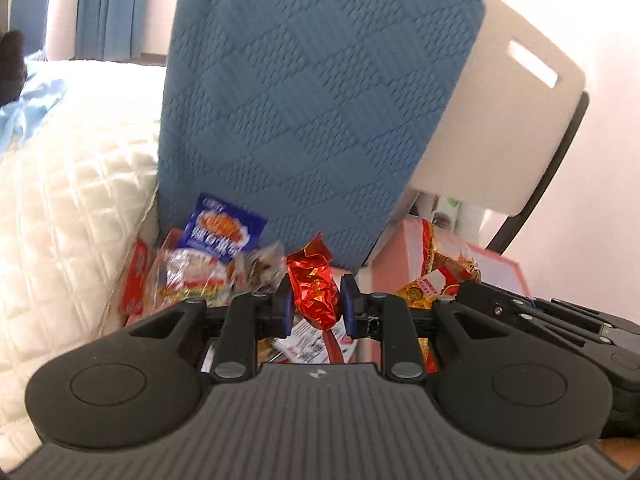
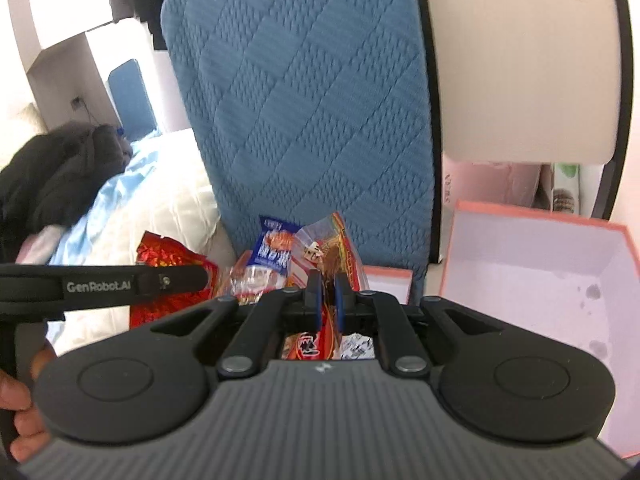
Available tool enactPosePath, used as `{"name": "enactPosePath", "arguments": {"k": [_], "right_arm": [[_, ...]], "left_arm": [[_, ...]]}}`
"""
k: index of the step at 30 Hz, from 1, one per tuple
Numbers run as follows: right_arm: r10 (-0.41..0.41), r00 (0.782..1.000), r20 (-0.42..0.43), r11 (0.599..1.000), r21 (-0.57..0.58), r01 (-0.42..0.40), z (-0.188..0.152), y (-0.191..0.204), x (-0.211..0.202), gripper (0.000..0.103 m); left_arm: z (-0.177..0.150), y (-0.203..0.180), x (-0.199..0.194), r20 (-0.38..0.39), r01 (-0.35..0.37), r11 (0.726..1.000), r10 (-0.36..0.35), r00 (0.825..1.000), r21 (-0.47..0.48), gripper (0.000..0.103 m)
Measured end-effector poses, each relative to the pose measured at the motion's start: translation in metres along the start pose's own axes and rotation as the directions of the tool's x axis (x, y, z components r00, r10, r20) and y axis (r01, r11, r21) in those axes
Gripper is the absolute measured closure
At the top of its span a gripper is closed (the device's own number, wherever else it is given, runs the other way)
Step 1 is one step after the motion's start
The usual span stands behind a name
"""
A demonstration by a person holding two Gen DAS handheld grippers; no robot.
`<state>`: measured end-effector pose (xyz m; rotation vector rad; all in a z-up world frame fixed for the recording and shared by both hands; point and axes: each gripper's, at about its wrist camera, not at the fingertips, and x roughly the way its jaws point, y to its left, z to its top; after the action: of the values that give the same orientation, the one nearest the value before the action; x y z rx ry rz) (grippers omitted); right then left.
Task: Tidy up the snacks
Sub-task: 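Lift the red candy with the left gripper and carry it over the empty pink box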
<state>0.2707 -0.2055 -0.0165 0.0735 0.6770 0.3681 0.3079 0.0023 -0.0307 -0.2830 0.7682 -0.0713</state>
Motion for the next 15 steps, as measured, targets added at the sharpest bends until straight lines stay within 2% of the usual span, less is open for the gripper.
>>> {"name": "enactPosePath", "arguments": {"k": [9,15], "right_arm": [[-0.028,0.997,0.068,1.0,0.007,0.028,0.031,-0.026,-0.035,0.093],[-0.075,0.99,0.119,0.997,-0.013,0.077,0.044,-0.046,-0.058,0.093]], "left_arm": [[0.024,-0.059,-0.024,0.079,0.063,0.997,-0.066,0.995,0.037,0.076],[0.029,-0.1,-0.022,0.091,0.098,0.993,-0.105,0.99,0.071,0.076]]}}
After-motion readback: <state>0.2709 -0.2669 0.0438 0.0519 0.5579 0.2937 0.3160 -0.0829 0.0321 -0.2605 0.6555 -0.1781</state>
